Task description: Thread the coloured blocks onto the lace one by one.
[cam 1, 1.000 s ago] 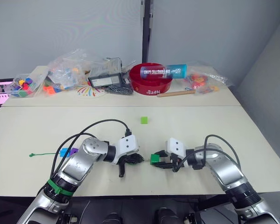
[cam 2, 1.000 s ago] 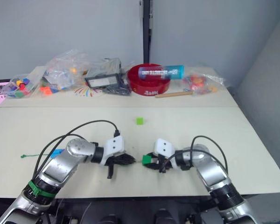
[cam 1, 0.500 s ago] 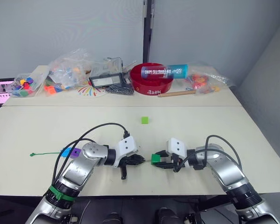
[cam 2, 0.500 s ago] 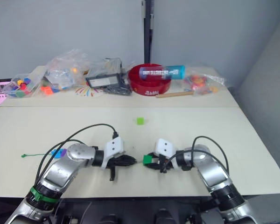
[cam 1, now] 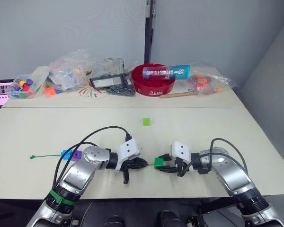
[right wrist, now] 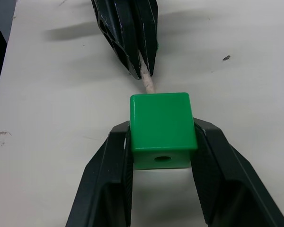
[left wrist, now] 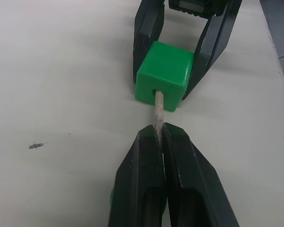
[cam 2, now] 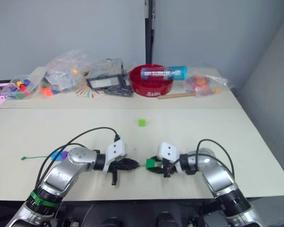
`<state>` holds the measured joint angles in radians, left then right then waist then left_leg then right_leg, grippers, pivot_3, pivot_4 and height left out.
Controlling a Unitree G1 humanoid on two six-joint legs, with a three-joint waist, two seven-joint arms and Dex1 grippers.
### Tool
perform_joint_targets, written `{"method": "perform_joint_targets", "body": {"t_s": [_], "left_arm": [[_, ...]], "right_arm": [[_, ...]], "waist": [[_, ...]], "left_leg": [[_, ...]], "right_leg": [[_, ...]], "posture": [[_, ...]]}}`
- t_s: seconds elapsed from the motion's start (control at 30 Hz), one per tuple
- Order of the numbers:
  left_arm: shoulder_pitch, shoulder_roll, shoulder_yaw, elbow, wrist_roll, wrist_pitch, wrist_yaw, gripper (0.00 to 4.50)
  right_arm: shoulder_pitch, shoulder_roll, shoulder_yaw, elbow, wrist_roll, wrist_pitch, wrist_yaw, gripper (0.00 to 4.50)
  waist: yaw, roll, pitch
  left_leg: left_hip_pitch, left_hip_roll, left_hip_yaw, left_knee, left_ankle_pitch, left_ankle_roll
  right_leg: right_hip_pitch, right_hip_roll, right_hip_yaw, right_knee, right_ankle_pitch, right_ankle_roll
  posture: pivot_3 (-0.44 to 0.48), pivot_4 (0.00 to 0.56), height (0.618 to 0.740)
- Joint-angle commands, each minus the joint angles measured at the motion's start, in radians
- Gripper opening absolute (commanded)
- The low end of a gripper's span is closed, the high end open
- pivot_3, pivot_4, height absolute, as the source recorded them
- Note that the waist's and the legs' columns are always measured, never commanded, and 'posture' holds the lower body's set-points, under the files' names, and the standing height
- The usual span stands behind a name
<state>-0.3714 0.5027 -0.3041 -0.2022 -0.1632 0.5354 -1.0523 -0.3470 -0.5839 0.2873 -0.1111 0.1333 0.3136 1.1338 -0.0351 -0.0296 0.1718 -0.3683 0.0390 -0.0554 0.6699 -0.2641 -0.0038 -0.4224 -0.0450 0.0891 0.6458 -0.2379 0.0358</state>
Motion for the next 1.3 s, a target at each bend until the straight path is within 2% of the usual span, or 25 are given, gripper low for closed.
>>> {"method": "perform_joint_targets", "body": {"t_s": [0.03,0.87,1.3], "left_arm": [[-0.043,-0.029,0.030,-0.085,-0.048,-0.009,0.027,0.00],[-0.067,-0.017,0.056,-0.091,-0.053,-0.005,0.030,0.00],[-0.057,-0.043,0.029,-0.091,-0.062,-0.008,0.024,0.00]], "right_arm": [[0.016,0.012,0.072,-0.030,0.015,-0.002,0.050,1.16],[0.011,0.015,0.087,-0.019,-0.001,-0.018,0.056,1.16],[0.000,0.040,0.094,-0.038,-0.001,0.002,0.047,1.16]], "waist": [[-0.001,0.000,0.000],[-0.005,0.000,0.000],[-0.006,0.000,0.000]], "left_leg": [[0.000,0.000,0.000,0.000,0.000,0.000],[0.000,0.000,0.000,0.000,0.000,0.000],[0.000,0.000,0.000,0.000,0.000,0.000]], "right_leg": [[0.000,0.000,0.000,0.000,0.000,0.000],[0.000,0.000,0.000,0.000,0.000,0.000],[0.000,0.000,0.000,0.000,0.000,0.000]], "posture": [[0.000,0.150,0.731],[0.000,0.150,0.731],[0.000,0.150,0.731]]}}
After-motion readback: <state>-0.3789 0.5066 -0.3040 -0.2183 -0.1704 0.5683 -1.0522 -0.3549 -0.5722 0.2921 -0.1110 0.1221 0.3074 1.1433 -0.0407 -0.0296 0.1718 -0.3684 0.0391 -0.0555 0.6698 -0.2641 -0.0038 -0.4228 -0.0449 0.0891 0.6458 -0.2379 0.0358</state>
